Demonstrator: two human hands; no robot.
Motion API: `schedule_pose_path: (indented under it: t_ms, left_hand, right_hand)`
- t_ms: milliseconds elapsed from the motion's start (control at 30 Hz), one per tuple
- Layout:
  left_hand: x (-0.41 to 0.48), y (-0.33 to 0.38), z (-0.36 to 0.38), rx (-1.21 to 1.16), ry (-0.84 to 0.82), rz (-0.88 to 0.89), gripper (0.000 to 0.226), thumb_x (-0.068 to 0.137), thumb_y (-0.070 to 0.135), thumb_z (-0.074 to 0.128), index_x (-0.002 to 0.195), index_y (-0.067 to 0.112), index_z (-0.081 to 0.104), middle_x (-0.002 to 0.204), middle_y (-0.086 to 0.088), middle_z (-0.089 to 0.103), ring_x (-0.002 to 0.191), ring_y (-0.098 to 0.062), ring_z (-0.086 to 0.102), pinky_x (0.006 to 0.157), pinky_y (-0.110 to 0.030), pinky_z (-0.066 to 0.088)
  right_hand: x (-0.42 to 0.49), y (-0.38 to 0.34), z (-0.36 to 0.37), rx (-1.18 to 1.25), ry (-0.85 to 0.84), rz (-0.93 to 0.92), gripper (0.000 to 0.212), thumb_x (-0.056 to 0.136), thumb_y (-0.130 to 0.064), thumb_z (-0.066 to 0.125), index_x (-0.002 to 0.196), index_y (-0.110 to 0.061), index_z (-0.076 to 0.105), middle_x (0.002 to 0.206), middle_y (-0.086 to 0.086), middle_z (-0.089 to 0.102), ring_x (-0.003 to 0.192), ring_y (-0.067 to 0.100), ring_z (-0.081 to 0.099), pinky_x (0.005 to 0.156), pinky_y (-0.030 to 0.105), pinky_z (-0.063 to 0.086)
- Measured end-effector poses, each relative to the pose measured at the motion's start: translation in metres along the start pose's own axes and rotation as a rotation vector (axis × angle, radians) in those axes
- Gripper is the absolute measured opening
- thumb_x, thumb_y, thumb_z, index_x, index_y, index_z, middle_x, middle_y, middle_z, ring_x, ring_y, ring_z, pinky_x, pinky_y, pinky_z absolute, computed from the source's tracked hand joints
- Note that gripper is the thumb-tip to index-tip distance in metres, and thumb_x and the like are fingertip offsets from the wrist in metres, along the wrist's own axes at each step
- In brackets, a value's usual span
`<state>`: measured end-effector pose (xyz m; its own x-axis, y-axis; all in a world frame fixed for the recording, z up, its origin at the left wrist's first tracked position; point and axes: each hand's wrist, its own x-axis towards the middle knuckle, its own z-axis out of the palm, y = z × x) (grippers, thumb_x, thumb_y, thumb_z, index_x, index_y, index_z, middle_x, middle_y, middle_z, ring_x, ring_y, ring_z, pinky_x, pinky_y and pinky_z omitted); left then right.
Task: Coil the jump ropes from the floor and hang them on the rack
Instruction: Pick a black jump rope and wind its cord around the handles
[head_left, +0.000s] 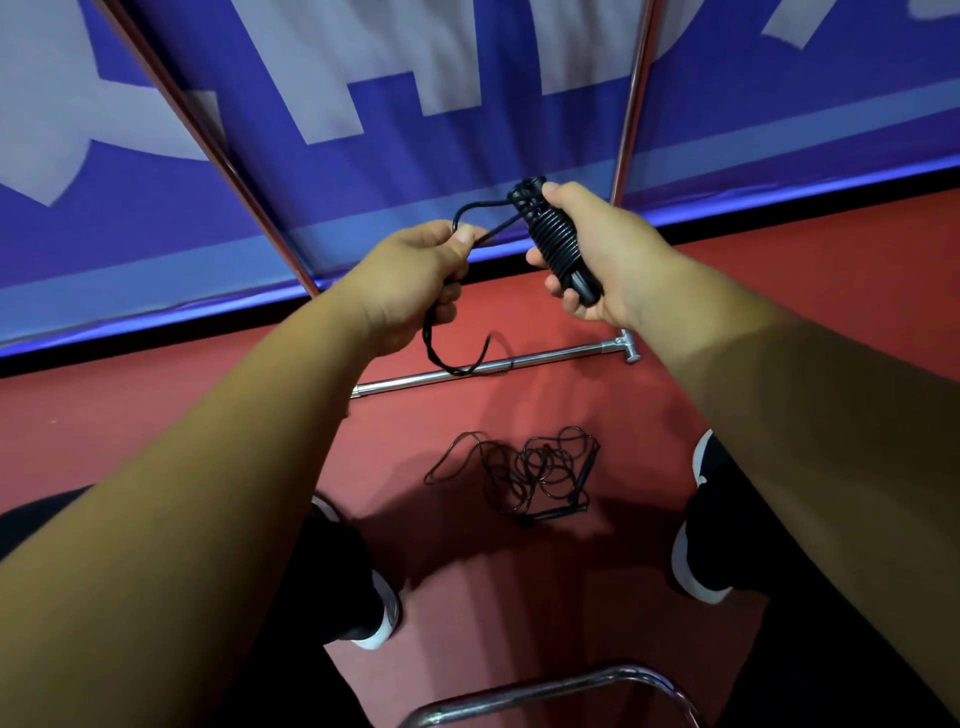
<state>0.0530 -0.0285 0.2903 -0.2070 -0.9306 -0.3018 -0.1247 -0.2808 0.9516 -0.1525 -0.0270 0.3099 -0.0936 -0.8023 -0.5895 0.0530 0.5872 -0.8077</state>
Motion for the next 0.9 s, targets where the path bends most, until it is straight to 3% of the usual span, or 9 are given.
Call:
schedule_pose_path:
  t_ms: [133,233,300,367,433,533,667,833,900]
  left_hand:
    - [-0.003,-0.002,-0.004,0.295,0.018,0.011,0.030,0.109,0.029,0.053,0.111,0.012,0.078,0.066,0.001,0.040,0.055,-0.011,0.036,0.057,-0.023,0.037]
    - [-0.006,-0.007,-0.005,0.607,0.046,0.012,0.022,0.104,0.034,0.061,0.105,0.025,0.081,0.076,-0.004,0.067,0.062,-0.015,0.064,0.068,-0.024,0.057]
    - [-0.003,-0.012,-0.005,0.671,0.056,-0.036,0.019,0.102,0.035,0.065,0.103,0.025,0.081,0.085,-0.009,0.075,0.063,-0.012,0.071,0.068,-0.026,0.062]
    - [-0.002,-0.015,-0.002,0.653,0.058,-0.122,0.021,0.102,0.034,0.066,0.101,0.019,0.080,0.083,-0.010,0.075,0.059,-0.010,0.073,0.063,-0.028,0.063]
    - [-0.004,-0.016,0.002,0.507,0.061,-0.206,0.030,0.104,0.033,0.063,0.099,0.005,0.074,0.087,-0.014,0.067,0.065,-0.023,0.077,0.062,-0.041,0.066]
    - [-0.009,-0.016,0.005,0.377,0.059,-0.309,0.034,0.110,0.034,0.050,0.101,0.002,0.057,0.093,-0.021,0.062,0.058,-0.029,0.075,0.048,-0.034,0.061]
    - [-0.007,-0.018,-0.002,0.100,0.047,-0.364,0.031,0.112,0.035,0.044,0.105,0.006,0.054,0.099,-0.024,0.070,0.080,-0.039,0.077,0.069,-0.048,0.066]
    - [-0.005,-0.018,-0.011,0.209,0.092,-0.331,0.031,0.112,0.032,0.047,0.098,0.009,0.061,0.093,-0.018,0.067,0.058,-0.019,0.060,0.052,-0.025,0.055]
    - [-0.006,-0.019,-0.012,0.251,0.089,-0.349,0.032,0.110,0.032,0.052,0.093,0.010,0.066,0.090,-0.015,0.059,0.059,-0.017,0.055,0.053,-0.025,0.057]
  right_hand:
    - [0.001,-0.003,-0.001,0.077,-0.029,0.002,0.043,0.091,-0.062,0.066,0.099,-0.021,0.074,0.088,-0.001,0.081,0.058,0.017,0.061,0.052,0.023,0.043]
    - [0.000,-0.002,0.000,0.069,-0.030,-0.014,0.045,0.088,-0.065,0.068,0.097,-0.021,0.076,0.089,0.000,0.082,0.060,0.018,0.061,0.054,0.024,0.043]
    - [-0.001,0.001,0.003,0.053,-0.034,-0.025,0.049,0.086,-0.068,0.071,0.097,-0.021,0.077,0.089,0.000,0.082,0.061,0.018,0.061,0.053,0.025,0.044]
    - [-0.003,0.004,0.005,0.039,-0.038,-0.029,0.049,0.086,-0.067,0.073,0.097,-0.020,0.077,0.089,0.001,0.082,0.061,0.018,0.061,0.053,0.025,0.044]
    - [-0.003,0.004,0.007,0.044,-0.051,-0.034,0.046,0.087,-0.064,0.073,0.095,-0.019,0.076,0.088,0.002,0.081,0.060,0.019,0.060,0.052,0.025,0.043]
    - [-0.003,0.001,0.008,0.044,-0.117,-0.048,0.043,0.089,-0.062,0.071,0.096,-0.019,0.074,0.087,0.003,0.079,0.060,0.019,0.059,0.050,0.026,0.043]
    - [-0.006,-0.002,0.008,0.034,-0.269,-0.053,0.041,0.095,-0.062,0.067,0.101,-0.021,0.069,0.088,0.003,0.074,0.057,0.020,0.057,0.051,0.026,0.042]
    - [-0.007,0.000,0.012,-0.021,-0.428,-0.120,0.047,0.104,-0.056,0.058,0.107,-0.011,0.070,0.089,0.011,0.073,0.063,0.027,0.065,0.064,0.040,0.060]
    - [-0.009,0.004,0.016,-0.064,-0.517,-0.116,0.050,0.107,-0.052,0.054,0.103,-0.005,0.070,0.086,0.013,0.073,0.067,0.028,0.068,0.069,0.041,0.062]
